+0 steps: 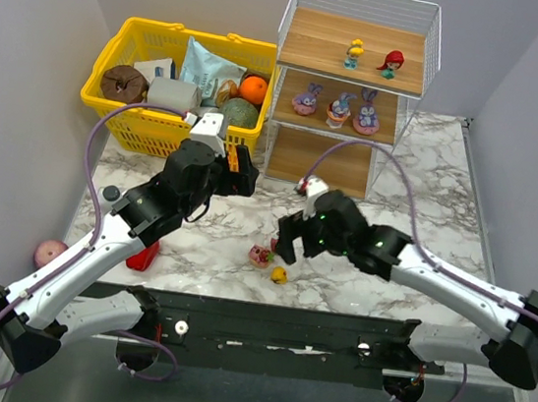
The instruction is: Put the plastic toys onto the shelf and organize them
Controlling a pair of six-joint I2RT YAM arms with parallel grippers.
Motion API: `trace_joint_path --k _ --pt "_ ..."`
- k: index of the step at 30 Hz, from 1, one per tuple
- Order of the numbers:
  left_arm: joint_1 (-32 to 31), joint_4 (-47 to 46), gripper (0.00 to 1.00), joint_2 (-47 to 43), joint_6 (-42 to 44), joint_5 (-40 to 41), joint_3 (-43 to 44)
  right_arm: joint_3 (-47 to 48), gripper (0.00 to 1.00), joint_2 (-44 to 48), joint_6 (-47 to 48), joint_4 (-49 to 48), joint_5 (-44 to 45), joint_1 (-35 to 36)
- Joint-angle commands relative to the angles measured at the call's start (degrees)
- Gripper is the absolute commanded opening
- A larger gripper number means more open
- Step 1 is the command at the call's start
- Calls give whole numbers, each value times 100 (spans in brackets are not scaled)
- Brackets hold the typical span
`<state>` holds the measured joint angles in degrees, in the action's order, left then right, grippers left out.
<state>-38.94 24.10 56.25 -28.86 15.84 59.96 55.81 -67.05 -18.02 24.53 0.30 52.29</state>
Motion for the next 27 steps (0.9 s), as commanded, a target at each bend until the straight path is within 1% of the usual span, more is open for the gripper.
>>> trace_joint_path --k 1,5,11,16,18,25,26,27 --pt "53 -81 99 -149 65 -81 -29 -334 100 -747 -245 -686 787 737" --pt "62 -89 99 -237 39 -98 -134 -589 98 -1231 -456 -1020 806 976" --pt "62 -37 99 -325 74 -116 -231 -782 91 -1872 -738 -1302 683 1020" --pt "79 -2 99 -308 179 -151 -248 -747 80 -2321 -931 -1372 595 1037" --pt "88 16 99 -299 188 -160 -248 -712 73 -2444 -966 -1337 577 1037" --pt "123 34 99 -246 267 -195 -248 -712 64 -2524 -1010 -1144 630 1037" --pt "123 34 99 -237 276 -204 -240 -738 61 -2533 -1010 -1135 630 1029" --pt "141 42 99 -246 285 -204 -231 -756 53 -2524 -1002 -1135 630 1037"
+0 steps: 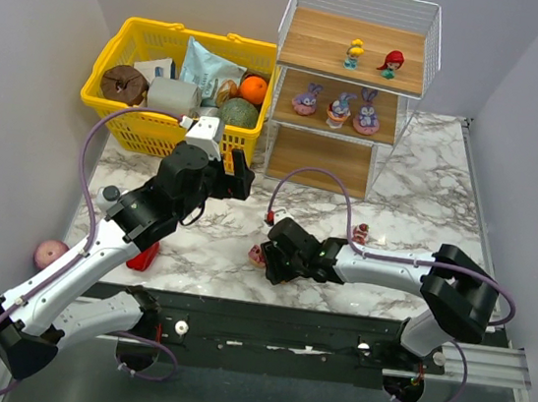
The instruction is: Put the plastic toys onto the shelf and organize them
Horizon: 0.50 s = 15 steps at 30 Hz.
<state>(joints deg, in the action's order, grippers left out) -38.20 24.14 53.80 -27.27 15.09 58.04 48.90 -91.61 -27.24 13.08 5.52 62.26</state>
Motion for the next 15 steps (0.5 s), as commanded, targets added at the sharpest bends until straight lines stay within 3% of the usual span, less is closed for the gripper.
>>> trace_joint_path --k 1,6,11,15 --pt "58 38 99 25 116 -138 -38 -83 49 -41 -79 36 99 41" --pt "84 91 99 -27 239 -261 -73 48 18 266 -176 343 256 41" --pt "128 91 99 -142 546 -656 -83 1135 13 688 -255 1553 608 32" --pt "163 65 99 -247 880 -1419 -21 2112 11 987 -238 2514 793 -152"
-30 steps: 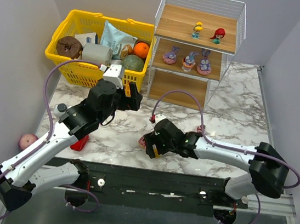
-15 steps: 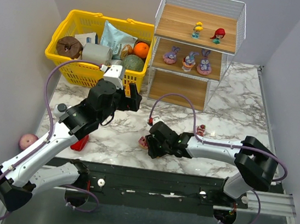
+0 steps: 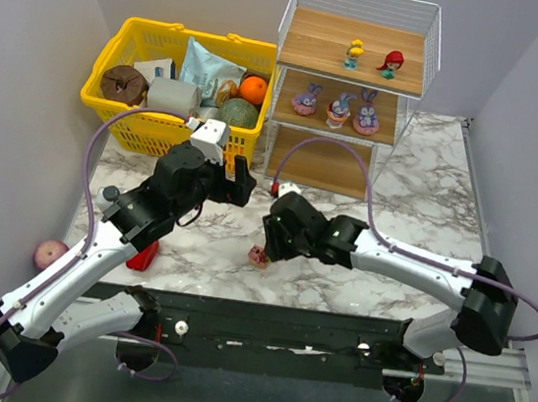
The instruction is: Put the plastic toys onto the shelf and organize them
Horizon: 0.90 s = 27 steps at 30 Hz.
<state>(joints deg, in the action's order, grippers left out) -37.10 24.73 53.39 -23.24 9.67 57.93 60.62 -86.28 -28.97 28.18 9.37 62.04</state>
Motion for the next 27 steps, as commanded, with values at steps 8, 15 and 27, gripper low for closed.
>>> trace_joint_path --k 8,15,27 --pt "72 -460 99 -583 1146 -2196 42 2453 12 850 146 2164 49 -1035" --pt "72 -1215 99 -364 990 -4349 113 3464 13 1017 287 2490 -321 -1265" --pt "45 -2754 98 295 163 -4825 86 3922 15 1192 181 2244 -1411 -1274"
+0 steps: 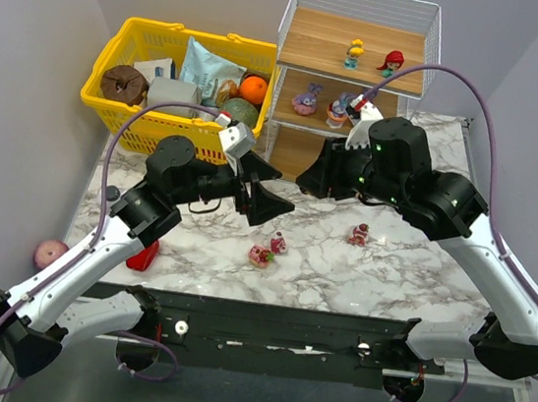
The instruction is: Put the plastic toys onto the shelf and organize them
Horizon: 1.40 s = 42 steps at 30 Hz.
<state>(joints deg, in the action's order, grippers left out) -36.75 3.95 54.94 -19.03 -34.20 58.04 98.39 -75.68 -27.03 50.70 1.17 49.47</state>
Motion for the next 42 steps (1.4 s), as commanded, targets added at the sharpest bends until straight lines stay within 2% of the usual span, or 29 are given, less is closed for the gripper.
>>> trace_joint_path --k 1,7,20,23,30,32,35,36,39,42 --pt "2 -711 98 175 -268 -465 93 137 16 141 -39 -33 -652 -17" --pt "-60 -913 87 360 -347 -544 85 40 17 255 -154 -192 -618 -25" --pt "-165 -1203 71 623 -435 -448 102 -162 17 334 -250 -482 -917 -17" --pt "-201 -1177 63 676 -391 -430 120 -197 17 343 -268 -543 -961 -17" --pt "-297 -1124 34 676 -409 -97 137 -320 18 379 -312 -596 -917 -25" --pt "-324 -1124 29 694 -487 26 146 -347 18 370 -347 -596 -795 -17" --pt "-394 -1106 17 729 -654 465 164 -391 20 326 -417 -613 -523 -25" --pt "-394 -1080 9 746 -707 640 172 -434 20 308 -435 -622 -434 -25" --pt "-438 -1080 0 790 -883 896 181 -487 23 247 -514 -798 -214 -25" --pt "-456 -1133 0 808 -1006 1081 190 -505 24 124 -558 -983 -231 -25"
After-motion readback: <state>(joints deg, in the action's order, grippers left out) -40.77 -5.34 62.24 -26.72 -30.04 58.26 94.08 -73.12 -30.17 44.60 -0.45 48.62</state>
